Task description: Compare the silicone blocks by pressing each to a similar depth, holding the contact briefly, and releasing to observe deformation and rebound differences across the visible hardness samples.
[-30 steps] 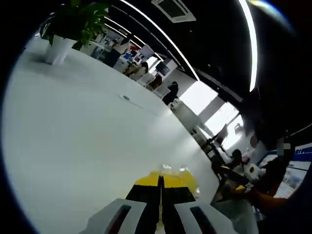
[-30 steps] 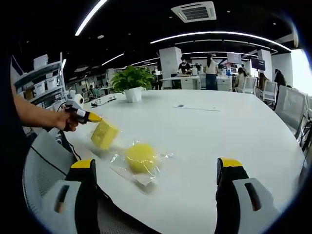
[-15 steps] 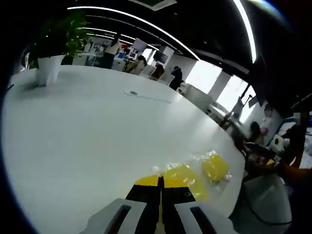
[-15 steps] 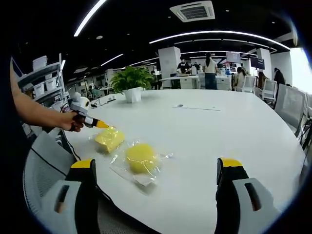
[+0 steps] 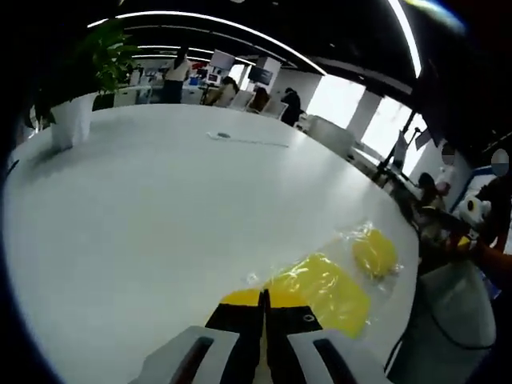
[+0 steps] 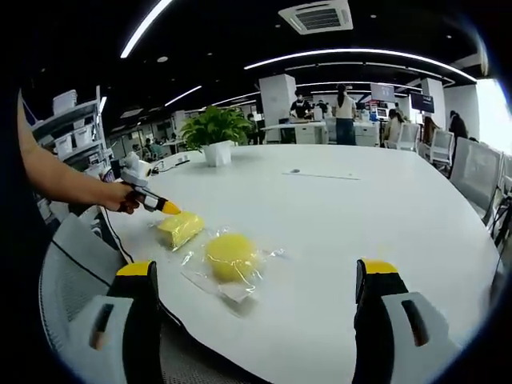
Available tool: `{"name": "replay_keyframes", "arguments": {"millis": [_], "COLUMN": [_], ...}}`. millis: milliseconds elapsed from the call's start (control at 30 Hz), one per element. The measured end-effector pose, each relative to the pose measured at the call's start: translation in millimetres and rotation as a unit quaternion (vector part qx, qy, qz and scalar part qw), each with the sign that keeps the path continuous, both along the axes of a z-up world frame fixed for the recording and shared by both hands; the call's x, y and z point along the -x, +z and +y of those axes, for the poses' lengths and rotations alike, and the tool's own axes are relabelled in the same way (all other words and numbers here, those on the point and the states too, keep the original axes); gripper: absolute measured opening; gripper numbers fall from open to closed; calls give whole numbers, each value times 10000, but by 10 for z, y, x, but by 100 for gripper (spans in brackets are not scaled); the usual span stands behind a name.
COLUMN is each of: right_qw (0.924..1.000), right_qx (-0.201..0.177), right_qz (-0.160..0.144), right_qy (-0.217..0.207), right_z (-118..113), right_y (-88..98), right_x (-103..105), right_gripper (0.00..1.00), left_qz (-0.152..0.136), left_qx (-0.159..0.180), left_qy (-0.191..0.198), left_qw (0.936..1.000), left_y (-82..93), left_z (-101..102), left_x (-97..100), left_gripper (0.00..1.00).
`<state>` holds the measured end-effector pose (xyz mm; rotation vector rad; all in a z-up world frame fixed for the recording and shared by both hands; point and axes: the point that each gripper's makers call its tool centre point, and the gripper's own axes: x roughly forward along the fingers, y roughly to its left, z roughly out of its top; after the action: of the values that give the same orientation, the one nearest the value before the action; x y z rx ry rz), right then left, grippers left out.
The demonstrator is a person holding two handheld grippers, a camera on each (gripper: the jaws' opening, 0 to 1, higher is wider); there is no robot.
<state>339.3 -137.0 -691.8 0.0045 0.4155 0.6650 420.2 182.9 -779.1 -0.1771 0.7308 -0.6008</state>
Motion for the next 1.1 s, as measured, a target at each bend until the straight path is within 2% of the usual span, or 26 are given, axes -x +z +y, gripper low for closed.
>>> {"name": "replay_keyframes", "arguments": {"millis": [100,167,233,267,300,333,367,533,633,667,700,867,933,1033,1100], "right_qw": [10000,10000,10000,10000,10000,10000,10000,10000,10000,10000,10000,10000,10000,10000,10000], "right_qx": [-4,-3,-5,-3,-9,-18,-20,21,-4,-12,-11,-2,5,6,26], "right_qz": [-5,-7,-11,-10,-11,-15,-13,12,36,39,40,34,31,26,18], "right_qy": [1,2,10,8,4,-7,-12,-1,-4,-4,1,12,25,39,41], "right_z": [-8,-12,-14,-17,-18,-20,-20,-32,-33,-29,-26,-18,-14,-10,-21], "right_y": [7,11,12,11,13,16,19,1,-1,0,-3,-6,-10,-9,-16], "right_x": [-7,-11,-17,-20,-23,-27,-27,-26,-32,-34,-40,-66,-71,-79,-90], "right_gripper": [96,96,96,96,96,96,96,96,96,96,96,96,96,96,96], "left_qz": [54,11,14,19,-14,-207,-278,-397,-727,-741,-755,-707,-754,-807,-879], "left_qx": [69,123,83,119,165,190,185,72,-134,-104,-113,-40,-254,-231,-224], "left_qy": [109,131,268,337,410,546,609,854,1058,1084,1127,1099,910,626,604], "left_qw": [9999,9998,9996,9994,9990,9981,9976,9955,9916,9913,9907,9914,9927,9945,9940], "left_y": [-1,14,-1,2,24,79,103,229,369,383,402,446,430,493,571], "left_z": [29,49,108,150,183,248,297,550,717,740,782,777,773,683,640], "left_x": [-12,-14,-32,-30,-29,-55,-54,17,37,53,84,268,340,462,549], "left_gripper": [2,9,28,34,39,45,50,75,90,96,99,100,100,100,100]}}
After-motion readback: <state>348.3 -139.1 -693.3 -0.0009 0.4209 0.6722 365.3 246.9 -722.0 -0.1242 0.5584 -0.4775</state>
